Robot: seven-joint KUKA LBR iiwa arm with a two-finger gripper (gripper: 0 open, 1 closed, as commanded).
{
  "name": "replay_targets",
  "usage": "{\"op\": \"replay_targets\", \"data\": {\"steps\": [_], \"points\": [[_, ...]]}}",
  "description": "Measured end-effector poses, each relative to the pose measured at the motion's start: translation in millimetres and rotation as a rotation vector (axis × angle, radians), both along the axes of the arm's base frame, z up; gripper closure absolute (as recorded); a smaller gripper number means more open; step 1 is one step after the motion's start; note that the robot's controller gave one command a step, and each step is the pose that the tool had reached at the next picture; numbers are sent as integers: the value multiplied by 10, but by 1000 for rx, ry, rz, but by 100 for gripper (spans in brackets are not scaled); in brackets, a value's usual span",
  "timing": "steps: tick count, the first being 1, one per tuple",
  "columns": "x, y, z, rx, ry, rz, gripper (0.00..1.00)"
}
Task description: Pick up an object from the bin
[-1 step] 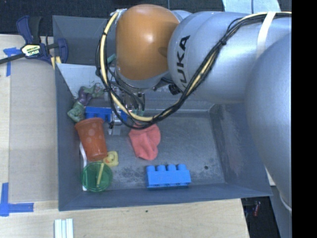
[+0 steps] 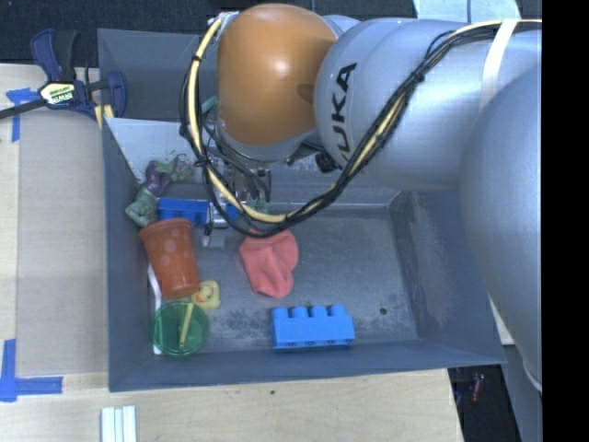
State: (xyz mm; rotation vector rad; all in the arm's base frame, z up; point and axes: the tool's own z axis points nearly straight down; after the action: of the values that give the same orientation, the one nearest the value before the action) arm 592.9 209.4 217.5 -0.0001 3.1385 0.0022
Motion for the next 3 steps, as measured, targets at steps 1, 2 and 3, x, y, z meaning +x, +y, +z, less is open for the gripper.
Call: {"op": "replay_targets", "data": {"steps": [1,2,3], "points": [[-522,-721,-290,0,2,-52,0],[-258,-757,-962,4,-10,-22,0],[-323,-930,-1233,4,-1,28,0]]}}
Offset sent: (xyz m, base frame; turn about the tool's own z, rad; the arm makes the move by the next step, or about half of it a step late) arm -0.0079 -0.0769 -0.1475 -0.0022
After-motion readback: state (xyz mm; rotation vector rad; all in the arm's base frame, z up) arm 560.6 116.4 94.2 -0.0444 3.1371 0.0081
